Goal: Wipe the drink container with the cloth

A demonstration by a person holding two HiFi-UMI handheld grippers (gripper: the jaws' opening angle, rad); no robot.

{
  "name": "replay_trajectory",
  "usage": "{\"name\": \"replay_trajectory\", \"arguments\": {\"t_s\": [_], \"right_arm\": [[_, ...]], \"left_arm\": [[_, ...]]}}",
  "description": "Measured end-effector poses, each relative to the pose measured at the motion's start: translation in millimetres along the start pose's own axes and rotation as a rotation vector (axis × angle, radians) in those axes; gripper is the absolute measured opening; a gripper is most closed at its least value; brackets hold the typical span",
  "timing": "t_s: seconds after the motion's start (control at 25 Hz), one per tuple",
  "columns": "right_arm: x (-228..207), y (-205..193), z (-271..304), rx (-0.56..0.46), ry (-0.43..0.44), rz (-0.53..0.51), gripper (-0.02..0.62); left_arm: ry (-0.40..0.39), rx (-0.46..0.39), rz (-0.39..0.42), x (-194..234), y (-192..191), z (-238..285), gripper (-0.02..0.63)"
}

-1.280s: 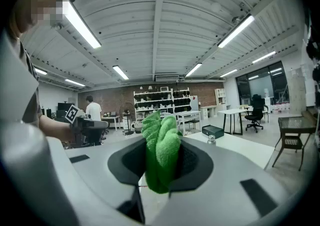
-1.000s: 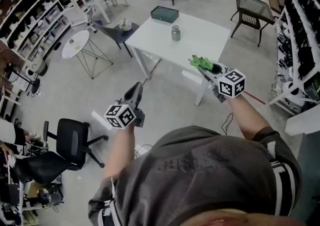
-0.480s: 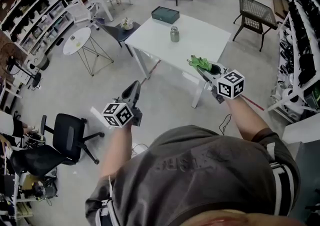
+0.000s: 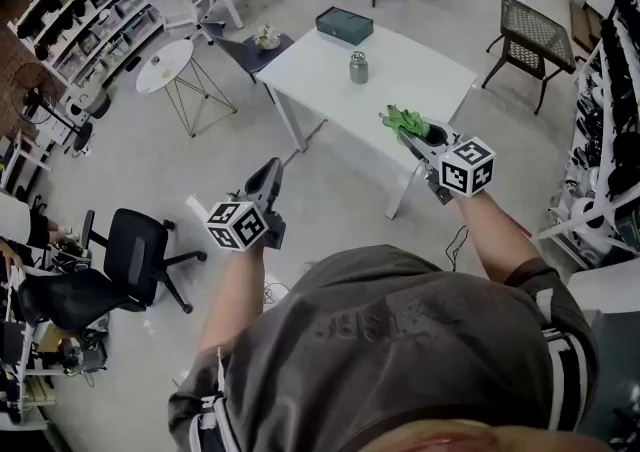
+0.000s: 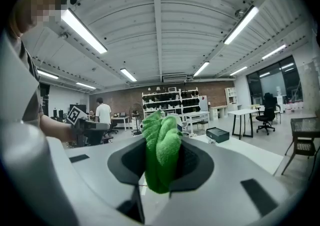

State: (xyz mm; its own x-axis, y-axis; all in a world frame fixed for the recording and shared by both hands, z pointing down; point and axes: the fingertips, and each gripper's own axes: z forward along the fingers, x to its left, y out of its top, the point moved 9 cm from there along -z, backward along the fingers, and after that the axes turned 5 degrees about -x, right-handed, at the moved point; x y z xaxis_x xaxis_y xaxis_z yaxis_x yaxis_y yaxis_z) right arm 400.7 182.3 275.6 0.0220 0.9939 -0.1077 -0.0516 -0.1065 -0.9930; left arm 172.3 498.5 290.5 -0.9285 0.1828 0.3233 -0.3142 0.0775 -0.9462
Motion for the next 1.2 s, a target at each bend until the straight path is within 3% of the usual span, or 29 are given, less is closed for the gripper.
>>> {"name": "replay_trajectory", "arguments": {"t_s": [0.32, 0.56, 0.88, 1.2], "right_arm": [[-31, -4, 77, 0.006, -0.001, 0.014, 0.097], [-62, -3, 177, -0.018, -0.033, 0.017, 0.097], [-110, 22, 308, -0.049, -0.110, 0.045, 0.097], [-171, 35, 377, -0.049, -0.133, 0.057, 0.097]], "left_arm": [[-0.008, -0.002, -0.023, 74, 9, 46, 0.000], [-0.088, -0.001, -0.046, 181, 27, 120, 0.000], [-0.181, 0.058, -0.012, 312, 86, 216, 0.000], [-0.194, 0.087, -0.005, 378, 107, 292, 0.000]]}}
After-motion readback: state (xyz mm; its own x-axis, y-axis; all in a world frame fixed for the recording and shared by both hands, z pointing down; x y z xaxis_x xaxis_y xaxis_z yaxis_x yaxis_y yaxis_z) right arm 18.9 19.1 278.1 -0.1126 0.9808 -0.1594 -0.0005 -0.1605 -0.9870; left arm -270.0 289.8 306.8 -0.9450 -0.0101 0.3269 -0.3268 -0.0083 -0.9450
